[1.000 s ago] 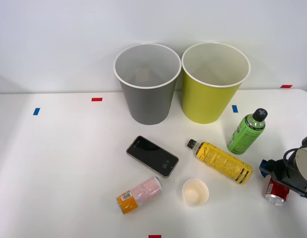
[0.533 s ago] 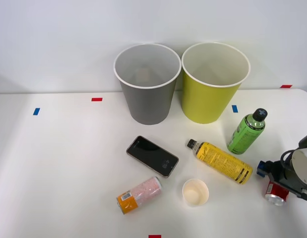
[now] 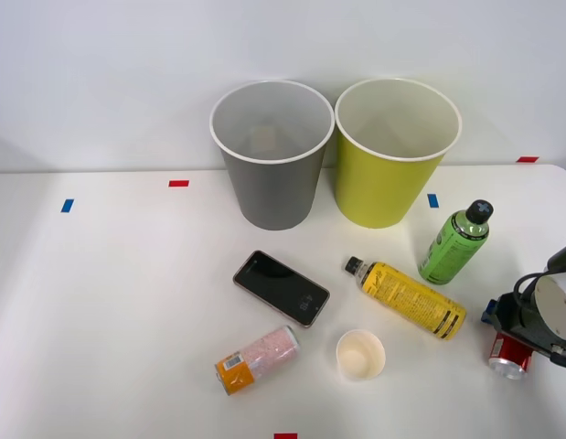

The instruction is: Put cans in the gray bin, plastic bottles in the light green bin

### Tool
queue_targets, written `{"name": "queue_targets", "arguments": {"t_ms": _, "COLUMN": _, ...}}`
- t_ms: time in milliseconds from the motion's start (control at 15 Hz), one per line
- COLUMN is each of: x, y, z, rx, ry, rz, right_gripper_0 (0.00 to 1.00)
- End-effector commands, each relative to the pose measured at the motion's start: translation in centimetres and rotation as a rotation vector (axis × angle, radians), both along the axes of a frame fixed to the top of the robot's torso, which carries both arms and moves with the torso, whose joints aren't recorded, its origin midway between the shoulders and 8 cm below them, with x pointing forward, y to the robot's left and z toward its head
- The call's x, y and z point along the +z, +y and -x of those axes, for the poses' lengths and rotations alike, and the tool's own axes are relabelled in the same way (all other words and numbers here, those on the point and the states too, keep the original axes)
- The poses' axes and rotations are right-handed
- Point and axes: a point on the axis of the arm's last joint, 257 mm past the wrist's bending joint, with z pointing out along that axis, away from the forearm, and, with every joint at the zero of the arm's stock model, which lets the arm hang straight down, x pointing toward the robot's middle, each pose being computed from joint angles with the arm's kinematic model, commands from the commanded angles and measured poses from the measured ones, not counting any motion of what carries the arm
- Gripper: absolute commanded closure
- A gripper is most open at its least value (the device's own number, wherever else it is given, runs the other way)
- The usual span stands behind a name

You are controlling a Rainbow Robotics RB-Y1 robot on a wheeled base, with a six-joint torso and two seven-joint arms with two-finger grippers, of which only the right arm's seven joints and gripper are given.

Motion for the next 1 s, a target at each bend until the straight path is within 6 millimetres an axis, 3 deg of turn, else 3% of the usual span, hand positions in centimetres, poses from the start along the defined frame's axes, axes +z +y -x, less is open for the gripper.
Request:
{"name": "queue_targets", "arguments": {"t_ms": 67, "x": 0.1, "y": 0.0, "z": 0.0, "rx": 0.006, "ry": -0.002, "rz": 0.005, "right_gripper_0": 1.0}}
{"name": "queue_targets", "arguments": {"t_ms": 467, "x": 1.8, "y": 0.4, "z": -0.7, "rx": 0.085, "ry": -0.039, "rz": 0.035, "right_gripper_0": 1.0}}
{"name": "queue_targets", "arguments": {"t_ms": 600, "x": 2.9, "y": 0.1, "z": -0.6, "rx": 0.21, "ry": -0.039, "rz": 0.095, "right_gripper_0": 1.0}}
{"name": "queue_targets", "arguments": {"t_ms": 800, "x": 5.4, "y": 0.3, "z": -0.8, "rx": 0.341, "ry": -0.084, "rz": 0.142, "right_gripper_0": 1.0}}
{"name": "queue_targets", "arguments": {"t_ms": 1000, "x": 8.3, "y": -0.3, "z": 0.6, "rx": 0.468, "ry": -0.138, "rz": 0.215, "right_gripper_0": 1.0}}
